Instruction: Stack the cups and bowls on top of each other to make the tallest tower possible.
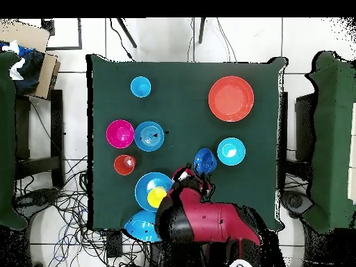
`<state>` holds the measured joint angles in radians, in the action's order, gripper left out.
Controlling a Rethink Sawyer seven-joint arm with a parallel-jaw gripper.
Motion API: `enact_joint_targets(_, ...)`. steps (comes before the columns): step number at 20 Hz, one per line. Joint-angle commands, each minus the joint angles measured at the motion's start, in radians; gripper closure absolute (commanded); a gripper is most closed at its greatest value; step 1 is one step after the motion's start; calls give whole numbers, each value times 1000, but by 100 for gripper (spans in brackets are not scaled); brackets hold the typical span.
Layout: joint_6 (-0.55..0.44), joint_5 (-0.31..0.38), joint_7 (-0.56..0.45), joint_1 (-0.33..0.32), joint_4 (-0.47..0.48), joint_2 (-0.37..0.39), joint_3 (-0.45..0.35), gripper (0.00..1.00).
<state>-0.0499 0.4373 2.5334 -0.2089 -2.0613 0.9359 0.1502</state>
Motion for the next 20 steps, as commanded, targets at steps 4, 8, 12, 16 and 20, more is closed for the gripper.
enact_joint_targets(4,61,79,-7,106,166,-189,30,0)
enact_joint_targets(8,81,69,3,128,187,-215,56,0)
enact_joint_targets(12,106,57,14,146,206,-246,76,0)
enact_joint_targets(16,132,49,17,157,226,-276,94,0)
enact_joint_targets(20,170,43,17,163,248,-315,112,0)
